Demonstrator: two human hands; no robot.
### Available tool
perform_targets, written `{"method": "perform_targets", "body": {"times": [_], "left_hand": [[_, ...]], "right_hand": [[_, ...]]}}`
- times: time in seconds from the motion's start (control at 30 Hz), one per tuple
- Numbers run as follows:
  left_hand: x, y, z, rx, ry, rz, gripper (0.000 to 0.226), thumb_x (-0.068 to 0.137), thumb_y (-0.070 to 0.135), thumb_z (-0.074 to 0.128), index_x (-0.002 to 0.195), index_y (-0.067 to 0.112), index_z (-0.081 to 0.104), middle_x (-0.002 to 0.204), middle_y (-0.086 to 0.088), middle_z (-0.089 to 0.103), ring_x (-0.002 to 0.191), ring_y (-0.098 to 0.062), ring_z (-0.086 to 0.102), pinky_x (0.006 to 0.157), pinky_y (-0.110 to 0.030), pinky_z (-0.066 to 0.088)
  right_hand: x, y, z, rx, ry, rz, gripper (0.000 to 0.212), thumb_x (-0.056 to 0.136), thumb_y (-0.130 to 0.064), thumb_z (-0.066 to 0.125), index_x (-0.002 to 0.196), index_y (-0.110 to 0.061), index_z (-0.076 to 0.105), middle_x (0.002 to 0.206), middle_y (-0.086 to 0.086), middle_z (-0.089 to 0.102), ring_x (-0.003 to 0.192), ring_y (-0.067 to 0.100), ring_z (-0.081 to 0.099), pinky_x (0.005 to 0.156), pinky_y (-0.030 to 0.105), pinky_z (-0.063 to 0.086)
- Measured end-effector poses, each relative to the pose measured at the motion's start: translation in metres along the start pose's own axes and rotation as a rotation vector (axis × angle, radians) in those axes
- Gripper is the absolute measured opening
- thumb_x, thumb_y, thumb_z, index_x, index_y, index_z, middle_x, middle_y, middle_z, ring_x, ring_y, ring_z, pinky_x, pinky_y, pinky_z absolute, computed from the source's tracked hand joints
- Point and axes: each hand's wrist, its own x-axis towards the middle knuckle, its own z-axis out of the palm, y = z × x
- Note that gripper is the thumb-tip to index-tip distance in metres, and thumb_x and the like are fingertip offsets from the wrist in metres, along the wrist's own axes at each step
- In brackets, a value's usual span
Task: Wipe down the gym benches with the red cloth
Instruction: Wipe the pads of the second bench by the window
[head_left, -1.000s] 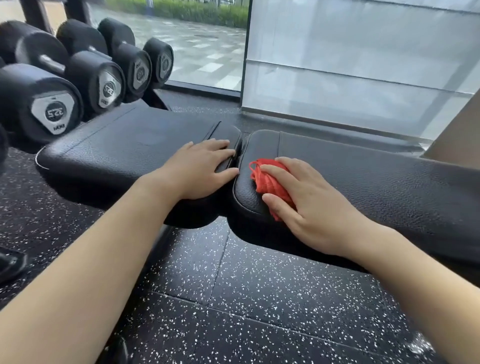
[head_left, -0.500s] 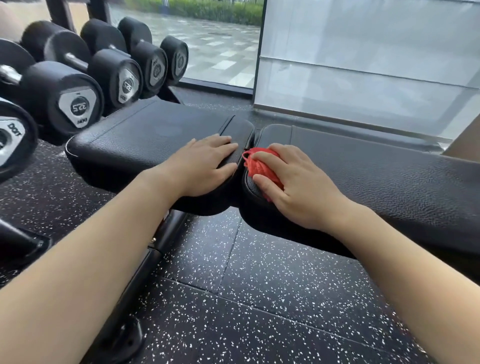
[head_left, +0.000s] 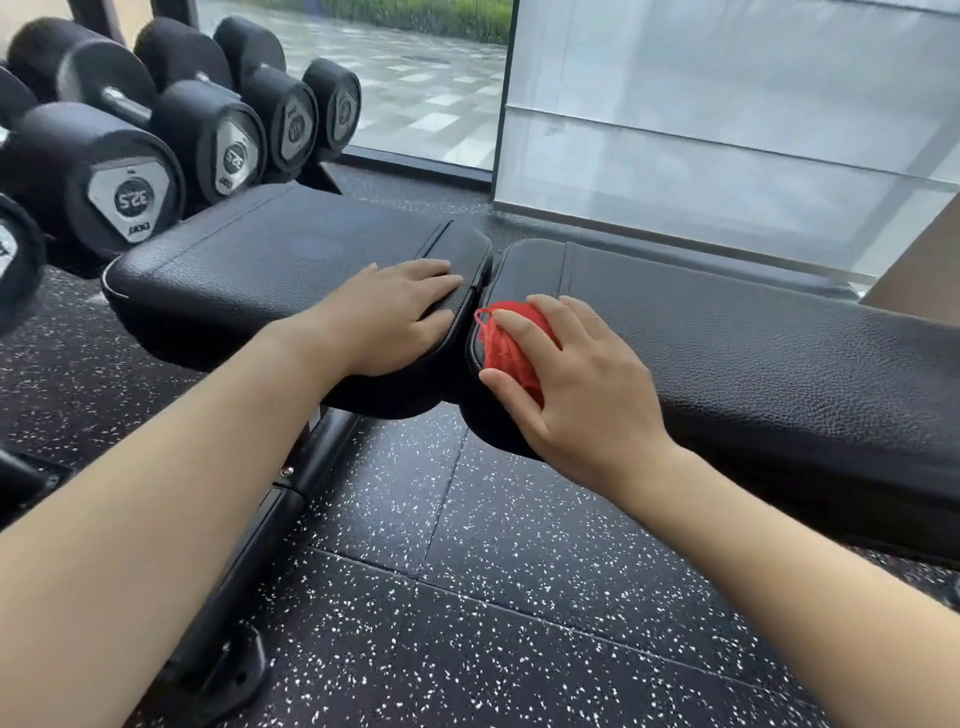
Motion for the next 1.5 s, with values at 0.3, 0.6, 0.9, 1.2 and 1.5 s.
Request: {"method": "perform_targets", "body": {"times": [0.3, 0.6, 0.9, 1.2, 1.5], "left_hand": [[0.004, 0.003, -0.005, -0.05, 0.004, 0.037, 0.047, 0.097, 0.031, 0.041, 0.143, 0.02, 0.038, 0.154, 0.001, 0.027, 0.141, -0.015, 0.025, 0.117, -0.037, 0.016], [0.039, 0.058, 0.013, -0.13, -0.023, 0.142, 0.048, 0.098, 0.035, 0.039, 0.143, 0.02, 0.037, 0.154, 0.002, 0.027, 0.14, -0.017, 0.027, 0.117, -0.033, 0.018], [0.026, 0.047, 0.008, -0.108, -0.023, 0.14, 0.046, 0.095, 0.037, 0.044, 0.139, 0.027, 0.043, 0.15, 0.006, 0.033, 0.136, -0.015, 0.034, 0.115, -0.035, 0.022], [0.0, -0.025, -0.012, -0.032, 0.009, -0.066, 0.05, 0.093, 0.045, 0.045, 0.14, 0.028, 0.041, 0.151, 0.008, 0.031, 0.139, -0.017, 0.03, 0.112, -0.053, 0.021], [0.011, -0.045, -0.013, -0.04, 0.054, -0.162, 0.054, 0.095, 0.049, 0.035, 0.144, 0.026, 0.034, 0.154, 0.012, 0.025, 0.142, -0.009, 0.019, 0.116, -0.05, 0.006]], "right_hand": [[-0.004, 0.002, 0.003, -0.048, 0.031, -0.074, 0.048, 0.09, -0.051, 0.042, 0.124, -0.021, 0.056, 0.126, 0.012, 0.056, 0.117, 0.034, 0.051, 0.091, 0.044, 0.048], [-0.068, 0.082, -0.041, -0.103, -0.019, 0.029, 0.055, 0.093, -0.055, 0.032, 0.131, -0.018, 0.05, 0.134, 0.008, 0.05, 0.125, 0.029, 0.046, 0.104, 0.04, 0.04], [-0.03, 0.05, -0.025, -0.002, -0.031, 0.139, 0.06, 0.09, -0.055, 0.025, 0.133, -0.019, 0.048, 0.135, 0.01, 0.05, 0.127, 0.031, 0.043, 0.106, 0.043, 0.037], [0.046, 0.0, 0.002, 0.123, -0.167, 0.073, 0.05, 0.094, -0.048, 0.04, 0.137, -0.023, 0.043, 0.14, 0.006, 0.042, 0.132, 0.024, 0.032, 0.111, 0.035, 0.025], [0.091, -0.027, 0.026, 0.177, -0.186, 0.175, 0.047, 0.094, -0.048, 0.039, 0.132, -0.019, 0.044, 0.13, 0.011, 0.047, 0.125, 0.03, 0.037, 0.105, 0.045, 0.032]]}}
